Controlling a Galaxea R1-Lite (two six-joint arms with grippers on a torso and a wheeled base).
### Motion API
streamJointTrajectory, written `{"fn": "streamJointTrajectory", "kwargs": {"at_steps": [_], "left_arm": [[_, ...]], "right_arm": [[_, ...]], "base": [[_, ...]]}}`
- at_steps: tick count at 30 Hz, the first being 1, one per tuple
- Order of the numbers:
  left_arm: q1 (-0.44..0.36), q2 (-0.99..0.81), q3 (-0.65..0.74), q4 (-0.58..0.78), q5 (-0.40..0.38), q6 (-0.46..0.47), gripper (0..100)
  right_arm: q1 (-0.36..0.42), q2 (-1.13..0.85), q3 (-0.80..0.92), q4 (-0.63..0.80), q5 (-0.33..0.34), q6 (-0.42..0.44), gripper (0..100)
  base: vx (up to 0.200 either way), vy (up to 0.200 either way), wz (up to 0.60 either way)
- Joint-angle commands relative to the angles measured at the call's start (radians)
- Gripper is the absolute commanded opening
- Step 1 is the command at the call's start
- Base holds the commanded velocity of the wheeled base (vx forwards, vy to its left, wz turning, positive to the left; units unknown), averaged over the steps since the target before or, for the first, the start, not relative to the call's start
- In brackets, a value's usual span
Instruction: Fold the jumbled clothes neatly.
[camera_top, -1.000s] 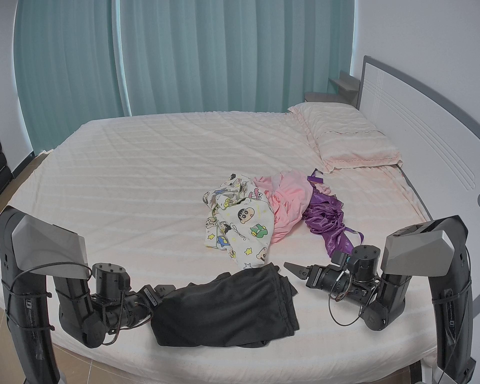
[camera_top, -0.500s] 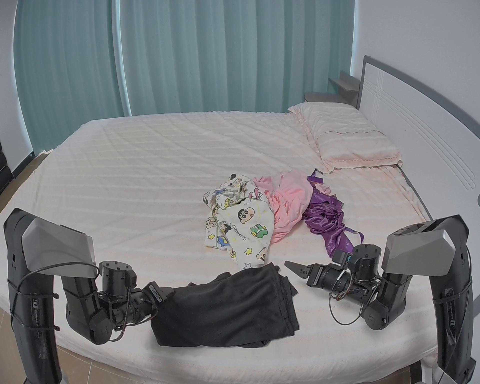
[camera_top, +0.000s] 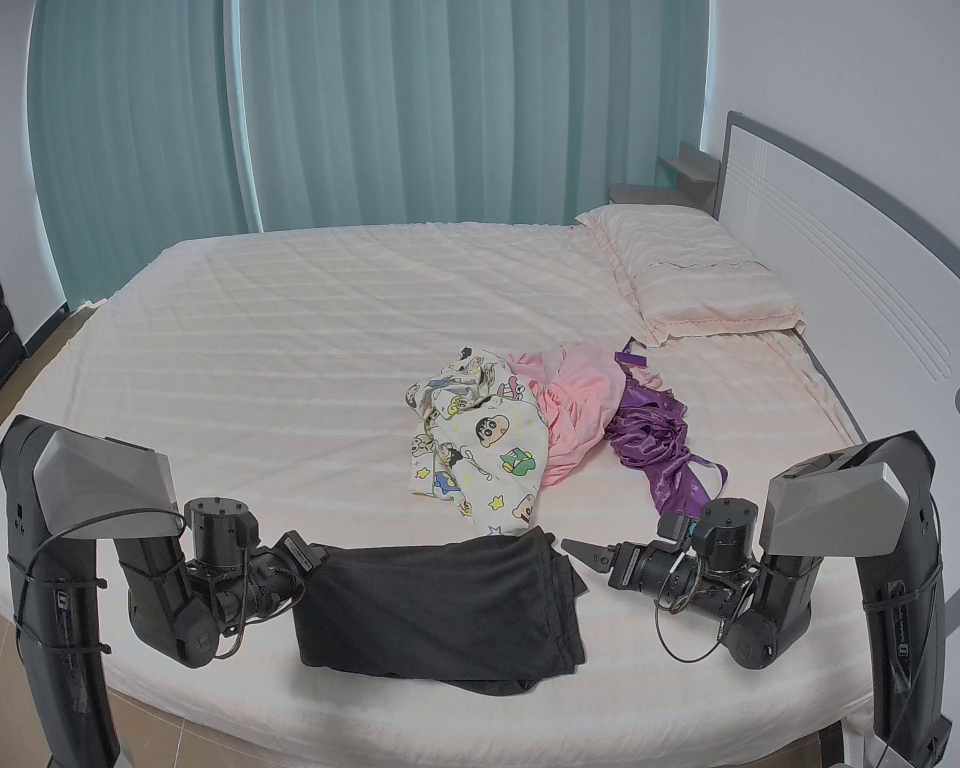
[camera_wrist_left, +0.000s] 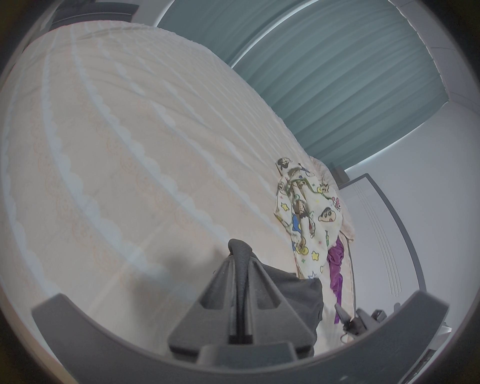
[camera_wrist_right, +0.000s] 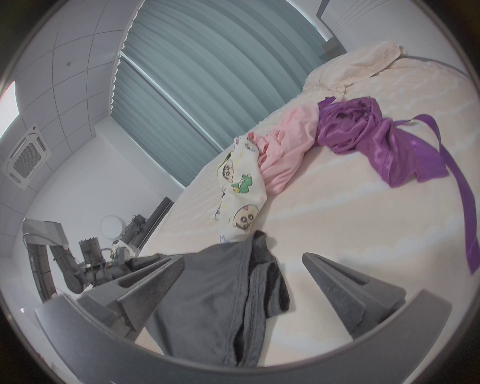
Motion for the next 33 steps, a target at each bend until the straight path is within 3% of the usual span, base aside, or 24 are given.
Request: {"fn": "streamJointTrajectory", "kwargs": {"at_steps": [1, 6, 7, 14, 18, 25, 28, 29, 33], "left_arm": [[0.013, 0.014, -0.021, -0.004, -0.001, 0.007, 0], [0.024, 0.057, -0.039, -0.039, -0.006, 0.015, 0], [0.025, 0.068, -0.039, -0.051, -0.004, 0.015, 100], [0.056, 0.116, -0.032, -0.153, -0.006, 0.007, 100], [0.076, 0.076, 0.059, -0.156, -0.015, -0.002, 100], [0.116, -0.022, 0.219, -0.245, -0.17, -0.005, 100], [0.116, -0.035, 0.222, -0.245, -0.173, -0.022, 100], [0.116, -0.036, 0.222, -0.245, -0.171, -0.033, 100], [0.116, -0.058, 0.231, -0.245, -0.177, -0.045, 100]], "right_arm": [[0.005, 0.004, 0.035, -0.007, 0.04, 0.001, 100], [0.022, 0.003, 0.084, 0.001, 0.108, -0.01, 100], [0.026, 0.004, 0.084, 0.004, 0.108, -0.01, 100], [0.065, 0.01, 0.083, 0.083, 0.109, -0.02, 100], [0.088, 0.02, 0.081, 0.113, 0.109, -0.056, 100], [0.132, 0.05, 0.087, 0.119, 0.1, -0.152, 100], [0.134, 0.055, 0.09, 0.126, 0.1, -0.183, 100], [0.134, 0.056, 0.092, 0.134, 0.098, -0.206, 0], [0.135, 0.058, 0.089, 0.163, 0.085, -0.241, 0]], "base": [[0.0, 0.0, 0.0], [0.0, 0.0, 0.0], [0.0, 0.0, 0.0], [0.0, 0.0, 0.0], [0.0, 0.0, 0.0], [0.0, 0.0, 0.0], [0.0, 0.0, 0.0], [0.0, 0.0, 0.0], [0.0, 0.0, 0.0]]}}
